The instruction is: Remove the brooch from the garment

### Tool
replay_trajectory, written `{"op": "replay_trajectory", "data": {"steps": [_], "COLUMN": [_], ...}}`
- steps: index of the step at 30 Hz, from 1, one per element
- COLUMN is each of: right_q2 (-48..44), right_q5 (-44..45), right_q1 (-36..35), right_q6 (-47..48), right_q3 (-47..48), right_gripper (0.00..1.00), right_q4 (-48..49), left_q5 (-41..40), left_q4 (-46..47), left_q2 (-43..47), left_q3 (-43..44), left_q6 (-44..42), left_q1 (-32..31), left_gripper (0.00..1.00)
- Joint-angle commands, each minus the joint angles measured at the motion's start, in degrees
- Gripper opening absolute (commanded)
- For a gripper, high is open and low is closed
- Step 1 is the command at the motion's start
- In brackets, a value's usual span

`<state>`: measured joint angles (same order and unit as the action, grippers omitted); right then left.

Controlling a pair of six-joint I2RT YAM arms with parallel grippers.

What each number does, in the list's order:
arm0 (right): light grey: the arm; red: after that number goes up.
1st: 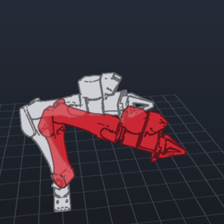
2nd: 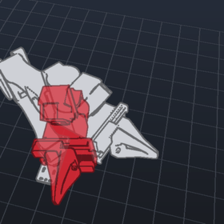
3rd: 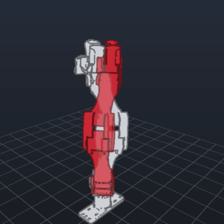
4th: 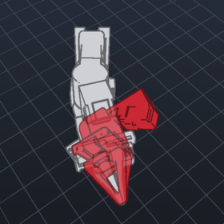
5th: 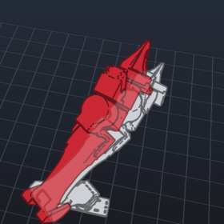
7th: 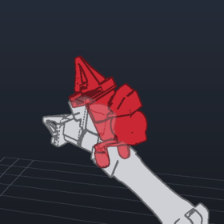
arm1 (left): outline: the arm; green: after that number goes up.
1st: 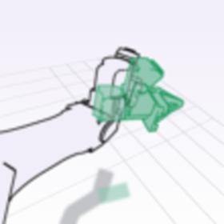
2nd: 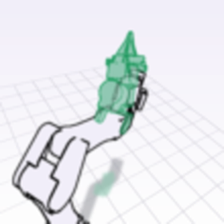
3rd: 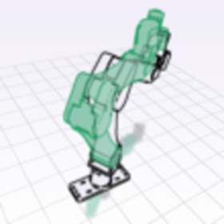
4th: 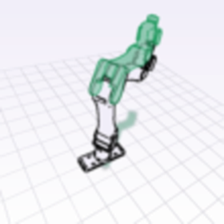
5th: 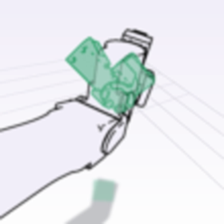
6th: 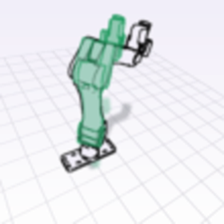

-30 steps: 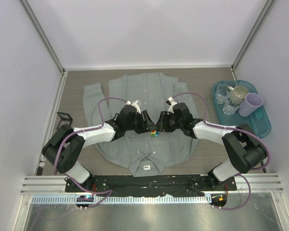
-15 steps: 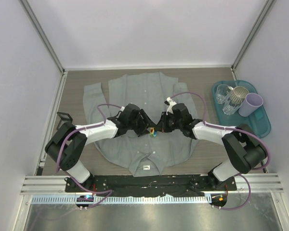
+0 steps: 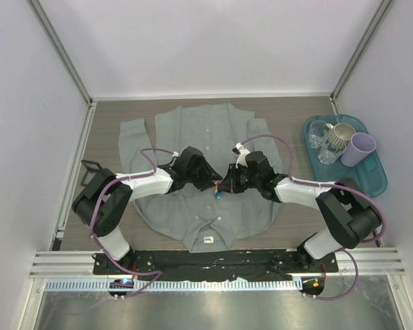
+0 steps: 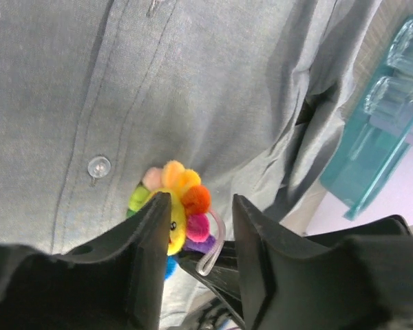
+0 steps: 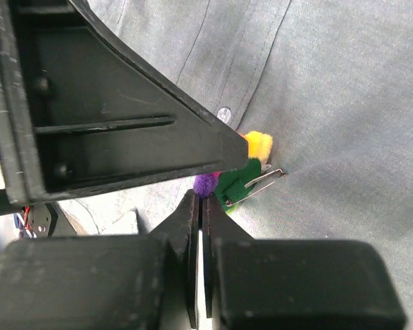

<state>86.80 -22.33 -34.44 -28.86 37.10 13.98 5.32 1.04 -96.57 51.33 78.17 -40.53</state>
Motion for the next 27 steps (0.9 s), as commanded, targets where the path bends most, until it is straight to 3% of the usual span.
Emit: {"op": "replay_trajectory", "data": {"steps": [1,5,10,12,18,22,27], "right_q2": [-2.5,-4.6,-10.9,-14.1,-16.7,-13.3,-8.6], "right_q5": [-2.4,1.0,7.9,9.0,13.7,10.9,7.7], "right_q1": [-0.4,-0.3,0.2,0.8,5.0,9.2,10.0], "right_q6": [-2.1,-3.9,-8.7,-9.8,-10.2,-10.7,-9.9], "right_q3": [-1.4,-1.4,-3.6,-4.7,-5.1,-4.1,-1.8], "right_gripper": [0.07,0.25,0.31,0.34,0.36,0.37,0.36], "right_q4": [4.0,0.7,-4.4,-6.7,-11.0,-10.7,-10.5], "left_q5": [-0.1,0.0,-0.2,-0.2,-0.9,0.5,-1.5], "left_q4": [6.1,7.0,4.9,4.5,4.5,3.9,3.9], "left_q2": [-0.7,0.2,0.5,0.1,-1.0,-2.8,-2.3], "left_q3": [1.2,1.3,3.9,5.2,7.7,9.7,6.2], "left_q6": [-3.3,-7.2,-12.6,-14.4,-19.5,-20.7,-18.5], "left_q1": [0.0,-0.1,-1.0,-1.7,-4.2,-5.0,-5.0], "left_gripper": [0.38,0.24,0.13,0.0,0.0,0.0,0.0]}}
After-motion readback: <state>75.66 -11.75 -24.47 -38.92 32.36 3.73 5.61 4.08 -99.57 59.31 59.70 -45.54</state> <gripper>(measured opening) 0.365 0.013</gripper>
